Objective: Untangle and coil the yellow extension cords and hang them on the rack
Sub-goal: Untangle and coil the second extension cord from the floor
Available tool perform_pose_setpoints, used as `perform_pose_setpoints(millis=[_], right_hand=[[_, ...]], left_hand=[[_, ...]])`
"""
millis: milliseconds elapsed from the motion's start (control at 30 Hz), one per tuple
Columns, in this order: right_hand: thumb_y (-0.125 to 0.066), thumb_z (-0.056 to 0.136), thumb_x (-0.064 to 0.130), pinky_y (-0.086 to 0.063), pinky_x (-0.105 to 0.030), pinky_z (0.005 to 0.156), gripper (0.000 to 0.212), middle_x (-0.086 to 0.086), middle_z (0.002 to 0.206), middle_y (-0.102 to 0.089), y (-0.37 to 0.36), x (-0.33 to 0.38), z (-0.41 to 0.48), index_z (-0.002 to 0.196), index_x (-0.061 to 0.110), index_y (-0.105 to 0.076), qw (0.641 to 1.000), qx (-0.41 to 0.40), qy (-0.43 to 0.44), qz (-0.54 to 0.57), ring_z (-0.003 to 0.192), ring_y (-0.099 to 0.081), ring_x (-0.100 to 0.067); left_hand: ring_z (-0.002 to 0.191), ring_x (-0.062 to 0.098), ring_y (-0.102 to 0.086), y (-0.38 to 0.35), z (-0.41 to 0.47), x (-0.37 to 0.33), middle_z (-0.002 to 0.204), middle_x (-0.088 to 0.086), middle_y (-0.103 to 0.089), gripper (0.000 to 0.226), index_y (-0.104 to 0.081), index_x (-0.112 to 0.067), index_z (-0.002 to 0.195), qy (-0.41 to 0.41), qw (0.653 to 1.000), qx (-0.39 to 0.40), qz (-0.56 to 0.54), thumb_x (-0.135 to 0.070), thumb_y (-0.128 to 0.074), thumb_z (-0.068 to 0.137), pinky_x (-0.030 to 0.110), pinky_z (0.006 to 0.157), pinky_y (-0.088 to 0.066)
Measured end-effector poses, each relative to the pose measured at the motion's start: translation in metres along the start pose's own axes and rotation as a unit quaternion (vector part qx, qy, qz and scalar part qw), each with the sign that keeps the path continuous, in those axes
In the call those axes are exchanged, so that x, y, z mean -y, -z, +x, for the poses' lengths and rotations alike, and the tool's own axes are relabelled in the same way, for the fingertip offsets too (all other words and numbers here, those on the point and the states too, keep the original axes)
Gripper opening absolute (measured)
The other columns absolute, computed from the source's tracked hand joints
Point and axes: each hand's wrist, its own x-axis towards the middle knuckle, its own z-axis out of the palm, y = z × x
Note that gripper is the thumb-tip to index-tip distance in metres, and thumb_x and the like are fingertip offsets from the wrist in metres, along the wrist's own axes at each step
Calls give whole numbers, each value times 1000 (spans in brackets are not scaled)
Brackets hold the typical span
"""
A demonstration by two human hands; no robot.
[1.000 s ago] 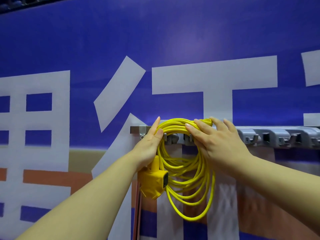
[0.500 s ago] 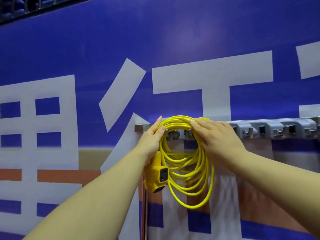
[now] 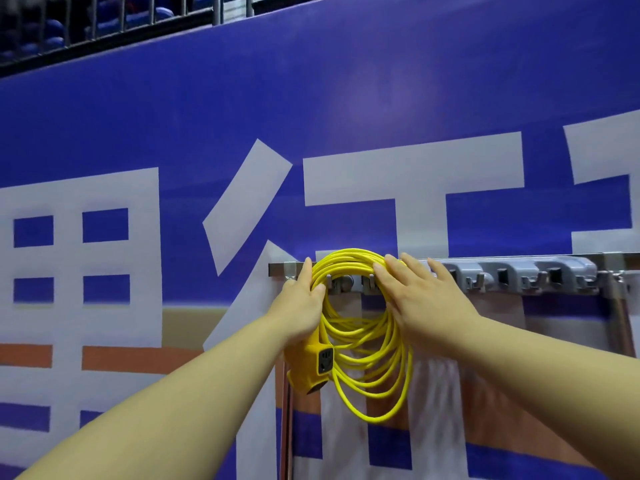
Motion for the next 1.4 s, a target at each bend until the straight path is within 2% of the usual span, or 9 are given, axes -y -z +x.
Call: perform_pose_setpoints(millis=[267, 433, 533, 633, 733, 867, 1133, 1267, 1400], right_hand=[[-43, 93, 56, -21, -50, 119, 70, -1, 164, -18, 26, 7, -30, 155, 35, -20, 997, 26, -38, 62, 149, -20, -27], [-44, 81, 65, -31, -51, 115, 74, -3, 159, -32, 34, 25, -100, 149, 37, -35, 979, 53, -104, 168, 146, -30, -25], [-49, 80, 65, -32, -48, 115, 75, -2, 160, -31, 22, 39, -159, 149, 36, -36, 967, 81, -129, 205, 145, -31, -23], [-55, 82, 64, -31, -45, 116, 75, -2, 161, -28, 2, 56, -226, 149, 35, -37, 949, 141, -147, 242, 146, -30, -23], [-62, 85, 60, -30, -44, 117, 76, -3, 162, -25, -24, 72, -291, 151, 33, -34, 925, 229, -150, 263, 146, -29, -23], [-63, 83, 59, -32, -43, 116, 78, -2, 162, -27, -60, 93, -364, 151, 34, -33, 888, 334, -150, 278, 146, -30, -24], [-58, 75, 56, -34, -35, 114, 85, -3, 155, -34, -133, 133, -492, 151, 27, -32, 771, 527, -163, 319, 141, -38, -25], [-62, 78, 46, -36, -34, 112, 84, -3, 152, -36, -161, 159, -519, 152, 28, -27, 721, 588, -119, 346, 139, -40, -24], [-64, 84, 43, -37, -34, 111, 77, -2, 151, -38, -201, 203, -528, 151, 28, -29, 714, 595, -84, 359, 138, -40, -23]], left_hand=[[143, 28, -34, 13, -50, -14, 158, 7, -29, 74, -7, -33, 160, -64, 994, -57, 73, -44, -50, 100, 43, 111, -40], [139, 18, -37, -3, -124, -17, 152, -3, -33, 70, -26, -35, 155, -120, 989, -15, 84, -43, -59, 94, 34, 109, -40], [135, 16, -40, -30, -175, -8, 146, -6, -36, 68, -32, -36, 152, -121, 989, 25, 83, -45, -61, 92, 38, 107, -44], [132, 16, -41, -65, -226, 12, 145, -7, -35, 68, -31, -34, 153, -90, 989, 84, 83, -44, -61, 93, 38, 107, -43], [115, 18, -49, -105, -277, 39, 145, -7, -34, 68, -29, -32, 154, -52, 982, 161, 82, -42, -60, 94, 33, 101, -45], [130, 23, -45, -158, -335, 81, 144, -1, -36, 68, -32, -28, 154, -2, 964, 250, 87, -38, -60, 93, 38, 108, -41], [136, 22, -43, -243, -419, 166, 147, 5, -40, 70, -35, -24, 153, 130, 902, 402, 88, -35, -65, 91, 27, 112, -33], [103, 25, -62, -256, -450, 227, 138, 11, -42, 72, -36, -29, 152, 221, 825, 504, 130, -33, -69, 87, 24, 86, -48], [95, 21, -60, -260, -458, 283, 114, 2, -47, 72, -34, -37, 151, 200, 811, 528, 150, -25, -65, 87, 30, 85, -51]])
